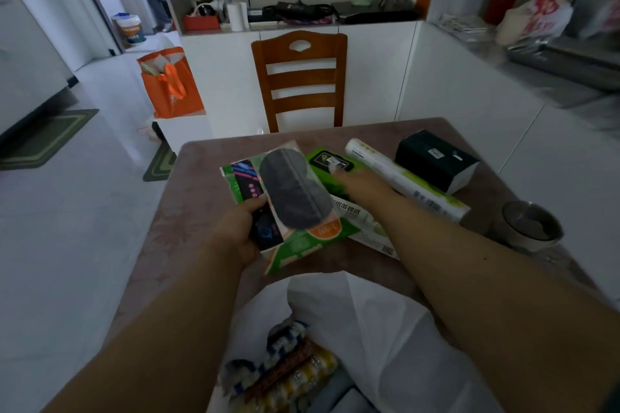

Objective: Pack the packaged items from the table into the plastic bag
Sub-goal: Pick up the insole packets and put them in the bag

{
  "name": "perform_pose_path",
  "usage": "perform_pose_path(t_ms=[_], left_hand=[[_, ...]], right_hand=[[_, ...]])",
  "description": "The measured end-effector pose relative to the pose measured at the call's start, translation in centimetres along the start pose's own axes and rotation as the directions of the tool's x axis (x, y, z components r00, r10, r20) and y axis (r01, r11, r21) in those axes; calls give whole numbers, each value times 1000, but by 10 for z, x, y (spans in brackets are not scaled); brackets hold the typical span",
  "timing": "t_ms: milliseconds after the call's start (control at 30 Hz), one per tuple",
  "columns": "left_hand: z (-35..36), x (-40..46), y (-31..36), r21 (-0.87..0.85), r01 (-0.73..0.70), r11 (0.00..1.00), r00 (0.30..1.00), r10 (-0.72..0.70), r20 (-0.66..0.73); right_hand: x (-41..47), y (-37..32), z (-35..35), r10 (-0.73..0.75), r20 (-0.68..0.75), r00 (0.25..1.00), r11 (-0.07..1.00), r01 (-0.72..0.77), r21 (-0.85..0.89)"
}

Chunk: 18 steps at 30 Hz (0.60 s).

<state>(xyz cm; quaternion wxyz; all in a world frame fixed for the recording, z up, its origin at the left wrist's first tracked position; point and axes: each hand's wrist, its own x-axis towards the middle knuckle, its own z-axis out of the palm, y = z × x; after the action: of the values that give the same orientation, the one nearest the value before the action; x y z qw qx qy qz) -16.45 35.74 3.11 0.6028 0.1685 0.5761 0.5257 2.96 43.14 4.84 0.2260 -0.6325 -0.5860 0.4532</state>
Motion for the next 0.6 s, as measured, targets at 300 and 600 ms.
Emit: perform_pose_path(t_ms=[300,600], left_hand=[[21,-117,57,80,-235,969,941,206,268],[-51,-203,29,523,-153,838,973,220,-68]], right_hand=[[-97,-74,-31,-57,288,956,881,-87,465],[-214,-34,-23,-247,277,928,893,107,437]])
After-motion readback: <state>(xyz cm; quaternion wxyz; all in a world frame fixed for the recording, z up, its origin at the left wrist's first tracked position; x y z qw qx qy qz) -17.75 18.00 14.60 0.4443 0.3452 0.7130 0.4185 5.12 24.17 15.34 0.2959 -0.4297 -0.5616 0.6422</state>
